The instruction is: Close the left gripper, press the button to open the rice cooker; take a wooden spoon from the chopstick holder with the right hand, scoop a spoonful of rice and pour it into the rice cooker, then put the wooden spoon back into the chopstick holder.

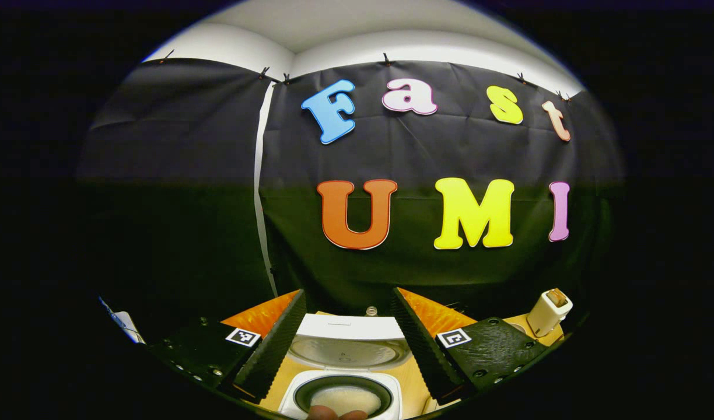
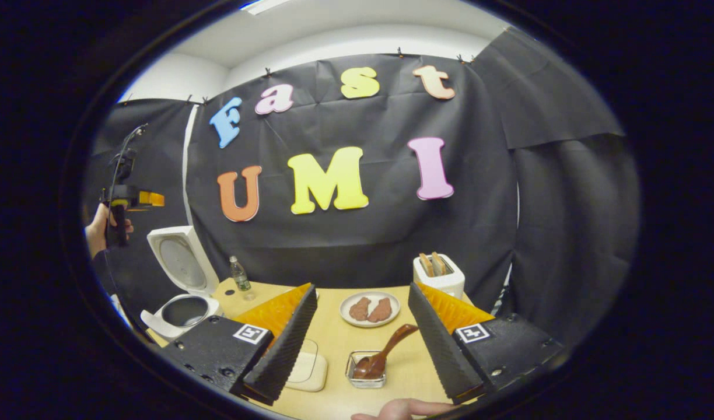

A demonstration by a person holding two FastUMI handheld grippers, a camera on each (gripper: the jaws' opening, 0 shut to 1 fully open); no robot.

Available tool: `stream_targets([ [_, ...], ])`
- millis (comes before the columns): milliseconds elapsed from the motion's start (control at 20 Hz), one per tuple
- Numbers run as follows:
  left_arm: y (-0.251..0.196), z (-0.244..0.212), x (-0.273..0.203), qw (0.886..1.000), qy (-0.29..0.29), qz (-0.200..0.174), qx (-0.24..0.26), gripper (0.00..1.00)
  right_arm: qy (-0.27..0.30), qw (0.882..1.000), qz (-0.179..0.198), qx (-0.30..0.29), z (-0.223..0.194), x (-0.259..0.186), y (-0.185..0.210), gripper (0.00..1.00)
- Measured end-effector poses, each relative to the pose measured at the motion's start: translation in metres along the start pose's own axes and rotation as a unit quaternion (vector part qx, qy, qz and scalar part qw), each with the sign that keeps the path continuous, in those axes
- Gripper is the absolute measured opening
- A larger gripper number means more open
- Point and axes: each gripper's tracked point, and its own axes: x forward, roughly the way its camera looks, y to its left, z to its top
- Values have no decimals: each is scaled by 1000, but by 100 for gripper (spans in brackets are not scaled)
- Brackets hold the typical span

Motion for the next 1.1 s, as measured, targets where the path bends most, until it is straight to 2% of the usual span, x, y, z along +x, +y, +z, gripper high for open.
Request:
stream_targets([
  [50,0,-4,13,1000,5,-2,-2,95,7,1000,-10,-1,-5,-5,-6,96],
  [100,-1,-9,24,1000,13,-6,-5,95,12,1000,-21,-4,-9,-11,-11,100],
  [150,-1,-13,35,1000,18,-11,-5,95,17,999,-29,-7,-12,-17,-15,100],
  [200,1,-22,45,999,34,-11,-8,95,22,999,-36,-9,-15,-23,-18,96],
  [300,9,-40,57,997,70,-7,-10,95,30,999,-42,-12,-18,-29,-21,96],
  [350,12,-47,59,996,86,-7,-18,96,31,999,-43,-13,-16,-30,-21,100],
  [450,9,-59,56,991,128,-22,-34,96,34,999,-38,-16,-15,-29,-17,100],
  [550,6,-61,54,988,146,-36,-33,97,32,999,-30,-16,-10,-26,-9,100],
  [700,3,-69,39,983,179,-45,-19,97,28,999,9,-15,-7,-18,12,100],
  [750,3,-73,31,980,192,-45,-12,98,27,999,22,-17,-6,-16,19,96],
  [800,3,-75,21,979,201,-47,-5,98,28,999,33,-20,-8,-16,24,100],
  [950,4,-89,-16,973,226,-47,-13,97,28,997,68,-21,-8,-18,42,100],
  [1050,1,-106,-45,968,244,-53,-31,97,16,996,84,-21,-2,-21,50,96],
  [1100,-3,-118,-62,965,254,-61,-37,97,10,996,88,-20,2,-22,51,100],
])
